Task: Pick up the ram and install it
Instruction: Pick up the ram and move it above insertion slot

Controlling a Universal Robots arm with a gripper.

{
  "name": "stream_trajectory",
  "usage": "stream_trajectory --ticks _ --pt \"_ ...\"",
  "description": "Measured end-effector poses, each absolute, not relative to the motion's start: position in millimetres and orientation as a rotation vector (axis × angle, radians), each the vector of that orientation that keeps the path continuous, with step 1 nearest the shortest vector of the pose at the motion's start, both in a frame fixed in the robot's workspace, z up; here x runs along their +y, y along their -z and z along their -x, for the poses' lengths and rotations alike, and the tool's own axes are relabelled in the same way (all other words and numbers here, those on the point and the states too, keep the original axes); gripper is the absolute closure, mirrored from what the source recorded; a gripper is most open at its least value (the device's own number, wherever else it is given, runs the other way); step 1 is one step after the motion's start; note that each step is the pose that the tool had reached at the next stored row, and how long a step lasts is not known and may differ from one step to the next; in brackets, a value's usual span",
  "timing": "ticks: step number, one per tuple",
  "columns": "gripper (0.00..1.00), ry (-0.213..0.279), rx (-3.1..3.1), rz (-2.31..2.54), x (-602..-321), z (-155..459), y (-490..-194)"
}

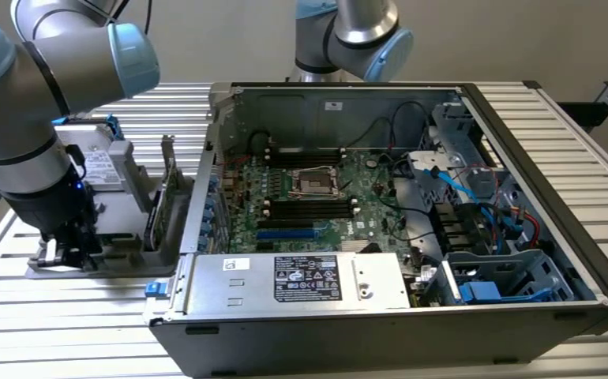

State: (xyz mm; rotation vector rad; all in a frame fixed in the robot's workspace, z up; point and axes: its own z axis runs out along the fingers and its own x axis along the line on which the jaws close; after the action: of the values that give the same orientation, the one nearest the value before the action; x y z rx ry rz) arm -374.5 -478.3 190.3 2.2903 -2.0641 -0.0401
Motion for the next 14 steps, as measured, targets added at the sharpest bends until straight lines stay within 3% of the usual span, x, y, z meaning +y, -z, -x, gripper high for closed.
stream_trajectory --ticks 7,9,10,11,14 --pt "0.65 0.04 -2.064 -2.29 -478.3 374.4 -190.3" --pt "0.78 0.04 -2.064 -2.29 -478.3 374.4 -190.3" --pt "0.78 0.04 -2.064 -2.29 -478.3 374.4 -190.3" --pt "0.85 0.04 -2.064 -2.29 -478.3 374.5 -190.3" --pt "0.85 0.04 -2.064 -2.29 -478.3 374.4 -190.2"
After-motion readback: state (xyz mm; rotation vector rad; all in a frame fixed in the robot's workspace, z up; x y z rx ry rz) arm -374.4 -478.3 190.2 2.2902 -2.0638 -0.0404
